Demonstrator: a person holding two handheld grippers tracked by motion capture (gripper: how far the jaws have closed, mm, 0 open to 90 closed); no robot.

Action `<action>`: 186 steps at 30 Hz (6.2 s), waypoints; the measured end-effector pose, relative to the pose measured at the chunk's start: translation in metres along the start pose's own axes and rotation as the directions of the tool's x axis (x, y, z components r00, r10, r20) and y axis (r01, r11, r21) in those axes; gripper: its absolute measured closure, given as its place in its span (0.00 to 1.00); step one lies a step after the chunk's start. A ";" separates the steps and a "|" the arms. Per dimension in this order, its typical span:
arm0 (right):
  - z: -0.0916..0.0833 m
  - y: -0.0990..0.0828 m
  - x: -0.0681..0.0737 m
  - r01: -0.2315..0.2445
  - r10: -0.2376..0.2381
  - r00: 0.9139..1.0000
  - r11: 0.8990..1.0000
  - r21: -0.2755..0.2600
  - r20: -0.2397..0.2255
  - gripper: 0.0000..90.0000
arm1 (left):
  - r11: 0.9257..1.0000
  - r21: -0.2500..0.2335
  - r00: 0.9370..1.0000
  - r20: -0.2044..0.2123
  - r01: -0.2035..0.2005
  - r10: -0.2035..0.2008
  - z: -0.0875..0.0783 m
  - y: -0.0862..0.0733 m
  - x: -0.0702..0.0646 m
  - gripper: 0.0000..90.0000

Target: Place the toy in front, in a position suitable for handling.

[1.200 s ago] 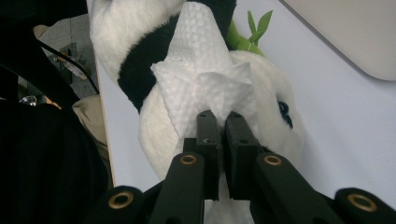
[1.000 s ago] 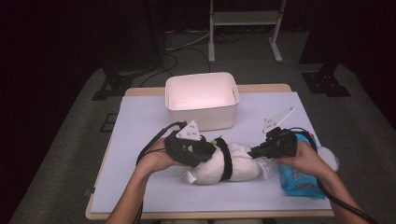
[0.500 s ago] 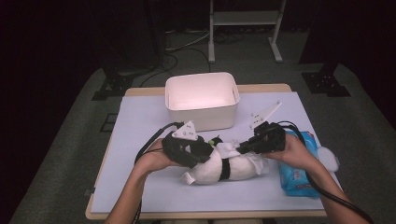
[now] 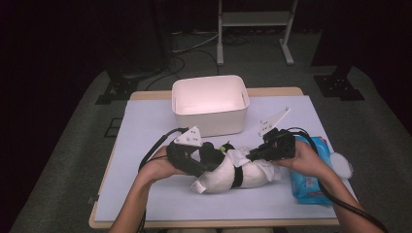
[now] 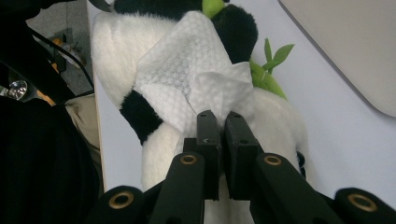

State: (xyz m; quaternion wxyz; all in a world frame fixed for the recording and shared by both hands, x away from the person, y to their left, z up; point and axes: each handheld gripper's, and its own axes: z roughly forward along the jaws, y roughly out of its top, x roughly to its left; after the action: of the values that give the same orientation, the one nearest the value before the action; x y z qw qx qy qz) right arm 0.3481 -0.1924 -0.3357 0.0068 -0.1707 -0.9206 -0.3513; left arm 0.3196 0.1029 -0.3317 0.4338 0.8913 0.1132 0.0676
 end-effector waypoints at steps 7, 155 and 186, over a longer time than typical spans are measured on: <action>-0.002 -0.006 -0.002 -0.013 0.013 1.000 1.000 -0.010 -0.001 0.95 | 1.000 -0.021 1.000 -0.004 0.011 -0.011 -0.008 -0.005 -0.004 0.31; -0.005 0.000 0.000 -0.044 0.033 0.997 0.981 -0.186 -0.064 0.94 | 0.998 -0.063 0.999 -0.037 -0.024 0.022 -0.020 0.012 -0.005 0.52; -0.010 -0.024 -0.006 -0.060 0.058 0.998 0.992 -0.114 -0.025 0.95 | 0.997 -0.072 1.000 0.007 0.009 -0.009 -0.011 0.013 -0.005 0.33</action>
State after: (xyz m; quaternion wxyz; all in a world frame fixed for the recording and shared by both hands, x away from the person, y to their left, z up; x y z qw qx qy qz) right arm 0.3448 -0.2170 -0.3448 0.0176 -0.1941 -0.8933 -0.4050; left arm 0.3146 0.1021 -0.3143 0.4665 0.8747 0.1133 0.0668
